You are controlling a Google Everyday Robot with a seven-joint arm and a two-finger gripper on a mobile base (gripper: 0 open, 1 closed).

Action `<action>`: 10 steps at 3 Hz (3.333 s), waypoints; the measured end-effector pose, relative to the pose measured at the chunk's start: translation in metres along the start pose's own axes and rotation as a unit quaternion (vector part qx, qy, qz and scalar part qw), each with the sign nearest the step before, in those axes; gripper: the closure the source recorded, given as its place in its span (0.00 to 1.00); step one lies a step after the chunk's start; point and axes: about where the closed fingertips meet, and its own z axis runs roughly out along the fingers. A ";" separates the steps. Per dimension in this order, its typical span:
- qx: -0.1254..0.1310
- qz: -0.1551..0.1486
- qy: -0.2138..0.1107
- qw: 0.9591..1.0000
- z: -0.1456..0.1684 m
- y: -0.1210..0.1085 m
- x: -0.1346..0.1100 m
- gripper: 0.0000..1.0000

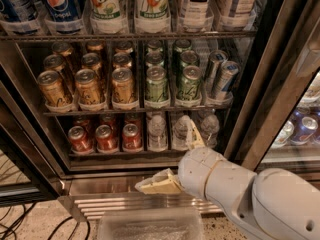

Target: Pick orange can from middle shelf of fridge

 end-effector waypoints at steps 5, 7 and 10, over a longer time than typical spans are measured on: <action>-0.012 -0.091 -0.125 0.988 0.056 0.094 -0.067 0.00; 0.031 -0.063 -0.153 0.986 0.092 0.102 -0.056 0.00; 0.123 -0.056 -0.148 0.980 0.125 0.073 -0.051 0.22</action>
Offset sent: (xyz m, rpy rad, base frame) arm -0.0281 0.1461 0.0542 -0.0587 -0.3487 0.2064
